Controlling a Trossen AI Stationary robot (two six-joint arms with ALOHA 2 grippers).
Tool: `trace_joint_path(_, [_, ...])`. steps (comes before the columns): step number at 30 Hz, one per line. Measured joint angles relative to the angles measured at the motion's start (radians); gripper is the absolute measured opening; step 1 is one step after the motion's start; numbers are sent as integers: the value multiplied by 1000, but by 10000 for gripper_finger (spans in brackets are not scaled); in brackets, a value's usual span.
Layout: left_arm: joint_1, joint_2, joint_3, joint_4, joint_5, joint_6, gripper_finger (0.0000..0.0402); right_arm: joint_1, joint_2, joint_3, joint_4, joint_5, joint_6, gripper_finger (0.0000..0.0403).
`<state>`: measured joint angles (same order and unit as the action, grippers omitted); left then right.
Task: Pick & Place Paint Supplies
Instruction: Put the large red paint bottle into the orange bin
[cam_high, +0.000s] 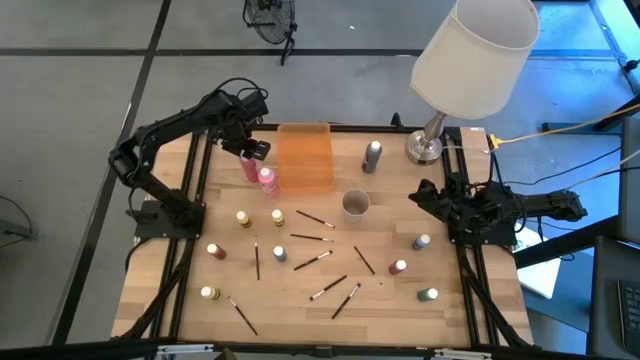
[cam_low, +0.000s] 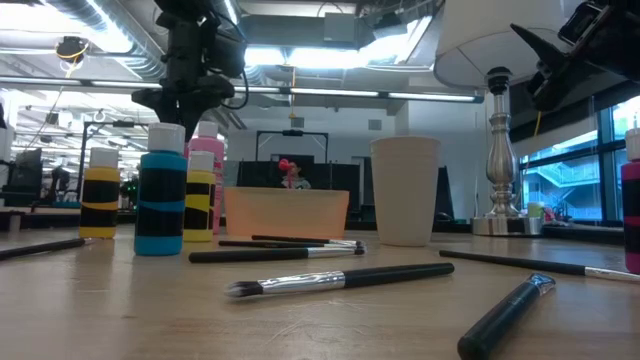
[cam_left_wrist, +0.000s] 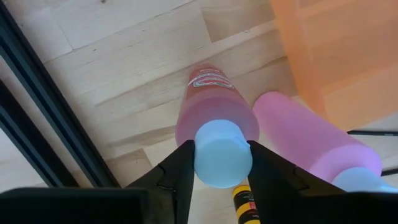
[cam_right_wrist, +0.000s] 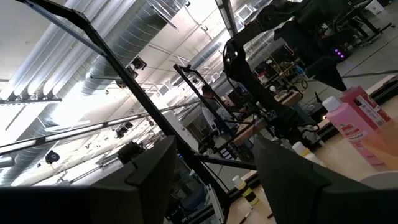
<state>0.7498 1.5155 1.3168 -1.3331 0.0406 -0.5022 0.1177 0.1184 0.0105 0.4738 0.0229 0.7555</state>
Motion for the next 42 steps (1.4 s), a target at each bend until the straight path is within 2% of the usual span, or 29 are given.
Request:
trace_joint_path(12, [0,-2,-30,24,1,15,125,0,0,0,0,0,0,220])
trace_joint_path(24, [-9,-1,-27,14,3,105,120,0,0,0,0,1,0,220])
trace_joint_path(31, [-26,7,54,-84,-17,116,120,0,0,0,0,1,0,220])
trace_joint_path(42, [-74,5,147,-151,-28,116,120,0,0,0,1,1,0,220])
